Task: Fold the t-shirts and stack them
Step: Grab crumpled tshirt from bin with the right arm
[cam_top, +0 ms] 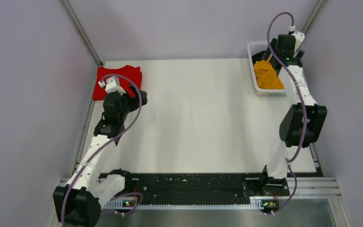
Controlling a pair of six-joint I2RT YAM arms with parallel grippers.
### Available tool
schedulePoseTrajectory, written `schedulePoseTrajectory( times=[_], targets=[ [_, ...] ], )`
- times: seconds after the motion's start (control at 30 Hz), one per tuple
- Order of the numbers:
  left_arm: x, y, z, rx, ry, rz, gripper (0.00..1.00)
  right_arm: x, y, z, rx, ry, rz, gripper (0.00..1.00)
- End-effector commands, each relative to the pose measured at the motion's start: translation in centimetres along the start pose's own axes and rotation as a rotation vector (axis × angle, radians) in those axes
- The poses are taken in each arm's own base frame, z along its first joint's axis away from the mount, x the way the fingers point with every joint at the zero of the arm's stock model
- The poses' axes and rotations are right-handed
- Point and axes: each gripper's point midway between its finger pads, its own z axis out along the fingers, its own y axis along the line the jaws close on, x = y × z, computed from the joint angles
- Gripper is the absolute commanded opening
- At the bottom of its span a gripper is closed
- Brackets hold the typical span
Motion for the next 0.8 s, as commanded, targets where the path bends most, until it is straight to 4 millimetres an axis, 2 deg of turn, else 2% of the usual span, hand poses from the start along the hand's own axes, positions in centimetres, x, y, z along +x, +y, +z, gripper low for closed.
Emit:
schedulePoseTrajectory(
  times=[0.0,0.17,0.3,0.4,0.47,0.57,0.6,0.7,0.77],
  targets=[
    [-2.6,-1.4,0.2,0.036,-0.073,0.013,0.99,2.5,-3.3,2.9,0.113,0.171,-0.059,0.97],
    [-2.2,-1.0,0.4,0.018,-0.058,0.017,0.99,5.2,-4.8,6.3,0.121,0.292,-0.044,0.94],
    [-2.0,-1.1,0.7,0.020,-0.044,0.018,0.99,6.8,-4.1,8.3,0.084,0.336,-0.044,0.88],
    [-1.9,-1.2,0.9,0.022,-0.032,0.021,0.99,7.1,-3.3,9.6,0.053,0.342,-0.047,0.80],
    [-1.8,-1.2,1.0,0.025,-0.027,0.022,0.99,7.8,-3.0,10.4,0.038,0.355,-0.049,0.70],
    [-1.7,-1.3,0.9,0.027,-0.023,0.022,0.99,7.6,-2.6,10.6,0.024,0.352,-0.040,0.52],
    [-1.6,-1.2,0.9,0.026,-0.024,0.022,0.99,7.4,-2.6,10.5,0.024,0.347,-0.037,0.43],
    [-1.6,-1.1,0.7,0.023,-0.029,0.022,0.99,5.8,-2.6,9.8,0.028,0.311,-0.031,0.19],
    [-1.7,-1.0,0.6,0.023,-0.035,0.021,0.99,4.3,-2.5,9.0,0.021,0.278,-0.032,0.08]
  ],
)
